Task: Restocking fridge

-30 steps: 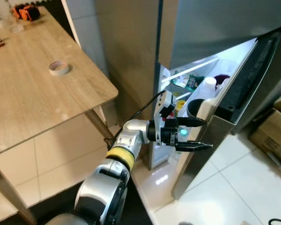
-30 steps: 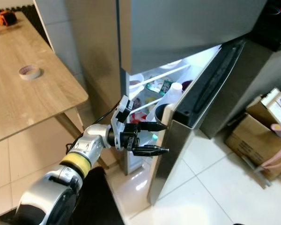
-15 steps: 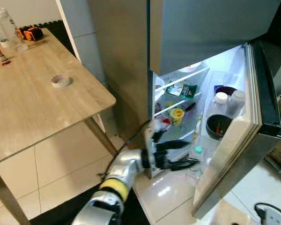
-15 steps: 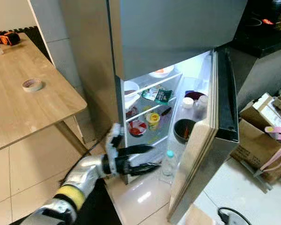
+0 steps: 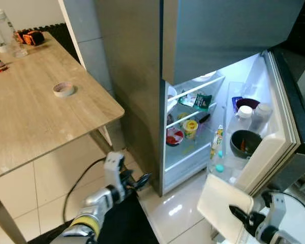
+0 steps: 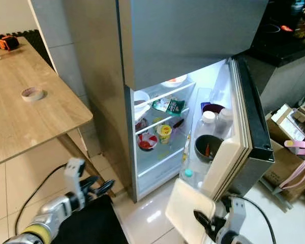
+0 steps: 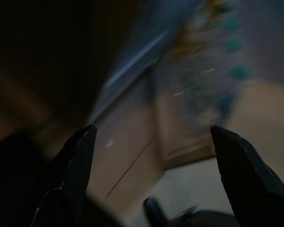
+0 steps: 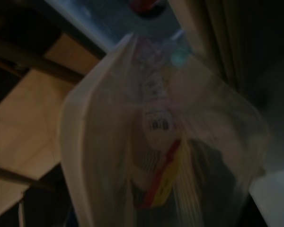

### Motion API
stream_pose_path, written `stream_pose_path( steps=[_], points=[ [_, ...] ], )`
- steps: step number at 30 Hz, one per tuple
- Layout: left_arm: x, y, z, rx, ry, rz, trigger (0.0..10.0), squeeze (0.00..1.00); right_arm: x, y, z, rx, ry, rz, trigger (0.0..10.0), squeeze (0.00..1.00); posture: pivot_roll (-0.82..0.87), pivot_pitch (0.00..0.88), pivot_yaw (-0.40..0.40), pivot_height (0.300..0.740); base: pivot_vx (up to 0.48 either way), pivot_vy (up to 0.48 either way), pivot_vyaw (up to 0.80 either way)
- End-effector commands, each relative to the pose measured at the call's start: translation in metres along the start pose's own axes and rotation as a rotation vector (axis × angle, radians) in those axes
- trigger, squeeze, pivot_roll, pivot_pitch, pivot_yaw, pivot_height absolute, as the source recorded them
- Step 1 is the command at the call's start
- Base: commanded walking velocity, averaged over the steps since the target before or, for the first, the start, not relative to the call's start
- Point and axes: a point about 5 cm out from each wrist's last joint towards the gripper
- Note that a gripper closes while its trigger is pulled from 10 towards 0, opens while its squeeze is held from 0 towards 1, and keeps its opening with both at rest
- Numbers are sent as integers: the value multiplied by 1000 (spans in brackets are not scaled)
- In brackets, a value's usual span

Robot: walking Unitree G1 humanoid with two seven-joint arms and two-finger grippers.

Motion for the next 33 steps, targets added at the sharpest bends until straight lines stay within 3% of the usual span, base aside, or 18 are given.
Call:
stream_pose_path(
  steps=[1, 5, 9, 13, 17, 21, 29, 33],
  points=[
    [-17, 8, 11, 91, 79, 13, 10000, 0, 32, 2, -4, -26, -89, 90, 10000, 0, -94, 0, -13, 740, 0, 0, 0],
    [-31, 11, 19, 140, 132, 36, 10000, 0, 43, 0, -3, -58, -119, 119, 10000, 0, -94, 0, -13, 740, 0, 0, 0],
    [-65, 7, 37, 198, 260, 75, 10000, 0, 74, -23, 17, -274, -240, 159, 10000, 0, -97, 0, -12, 740, 0, 0, 0],
    [-73, 6, 42, 206, 287, 85, 10000, 0, 84, -34, 28, -352, -298, 138, 10000, 0, -96, 0, -7, 740, 0, 0, 0],
    [-82, 3, 47, 220, 316, 98, 10000, 0, 95, -55, 54, -528, -377, 116, 10000, 0, -96, 0, -7, 740, 0, 0, 0],
    [-83, 3, 48, 223, 324, 99, 10000, 0, 96, -59, 59, -545, -395, 85, 10000, 0, -93, 0, -6, 740, 0, 0, 0],
    [-86, 0, 47, 224, 337, 97, 10000, 0, 57, -49, 40, -440, -273, 28, 10000, 0, -91, 0, -6, 740, 0, 0, 0],
    [-87, -3, 46, 221, 346, 92, 10000, 0, 12, -39, 28, -367, -132, -21, 10000, 0, -87, 0, -5, 740, 0, 0, 0]
  ],
)
Point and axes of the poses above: a point about 5 cm out from each wrist's last joint towards the gripper, its own z axis pointing back from the gripper into the wrist, its own x axis along the axis of the wrist's last joint, y = z × x, and after that the axes turned 12 degrees about -z, right-handed
